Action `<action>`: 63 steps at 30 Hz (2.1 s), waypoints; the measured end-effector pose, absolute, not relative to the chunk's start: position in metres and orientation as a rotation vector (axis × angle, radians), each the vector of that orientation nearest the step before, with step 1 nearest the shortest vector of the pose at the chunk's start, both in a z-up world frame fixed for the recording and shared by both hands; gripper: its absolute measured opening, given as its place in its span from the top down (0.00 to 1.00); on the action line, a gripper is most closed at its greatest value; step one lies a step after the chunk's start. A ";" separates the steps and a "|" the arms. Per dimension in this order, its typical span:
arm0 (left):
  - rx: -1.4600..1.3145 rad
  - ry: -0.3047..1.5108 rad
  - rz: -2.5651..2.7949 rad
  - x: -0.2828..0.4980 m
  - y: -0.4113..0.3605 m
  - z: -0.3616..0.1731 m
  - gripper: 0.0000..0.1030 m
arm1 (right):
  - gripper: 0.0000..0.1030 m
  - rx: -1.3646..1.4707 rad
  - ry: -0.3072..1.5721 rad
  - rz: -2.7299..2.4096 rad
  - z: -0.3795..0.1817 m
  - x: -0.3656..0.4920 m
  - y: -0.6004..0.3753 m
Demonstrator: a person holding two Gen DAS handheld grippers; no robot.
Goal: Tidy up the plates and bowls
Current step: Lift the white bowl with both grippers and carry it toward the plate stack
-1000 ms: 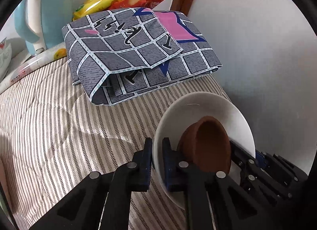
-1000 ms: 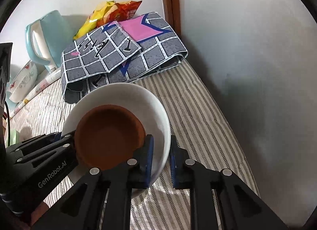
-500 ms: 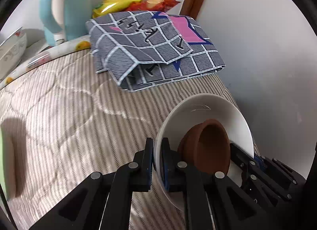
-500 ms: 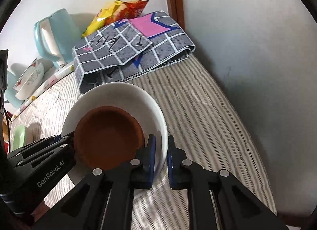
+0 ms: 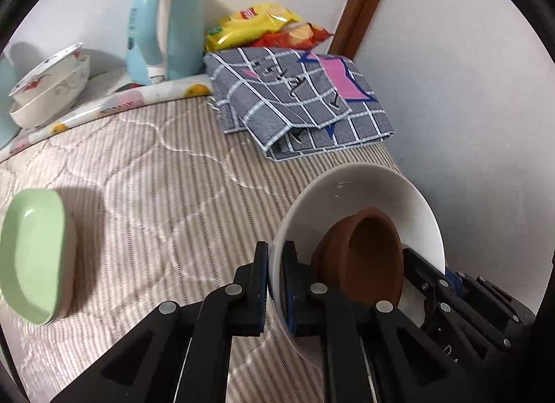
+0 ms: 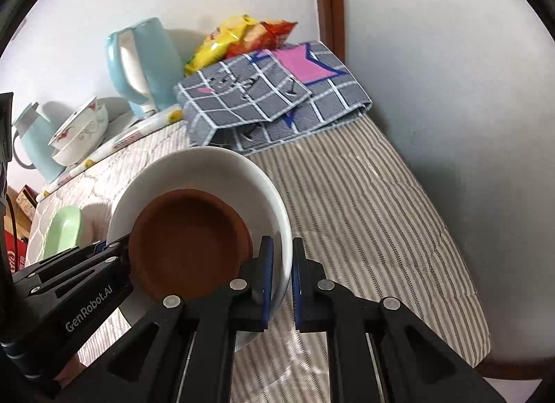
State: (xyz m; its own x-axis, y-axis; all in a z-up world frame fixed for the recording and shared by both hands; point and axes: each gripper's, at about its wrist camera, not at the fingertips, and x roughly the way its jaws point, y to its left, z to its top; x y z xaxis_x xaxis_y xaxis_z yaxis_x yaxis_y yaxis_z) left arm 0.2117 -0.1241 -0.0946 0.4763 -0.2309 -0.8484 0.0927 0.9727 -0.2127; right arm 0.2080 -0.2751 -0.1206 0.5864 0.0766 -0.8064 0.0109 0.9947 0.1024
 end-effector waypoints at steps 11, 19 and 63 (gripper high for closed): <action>-0.169 1.017 -0.185 0.193 -0.082 -0.070 0.92 | 0.91 0.070 0.902 0.055 -0.097 0.187 -0.236; -0.169 0.991 -0.166 0.184 -0.052 -0.061 0.92 | 0.91 0.064 0.894 0.078 -0.090 0.182 -0.206; -0.279 0.973 0.012 0.182 0.127 -0.064 0.92 | 0.92 -0.021 0.886 0.273 -0.093 0.196 -0.035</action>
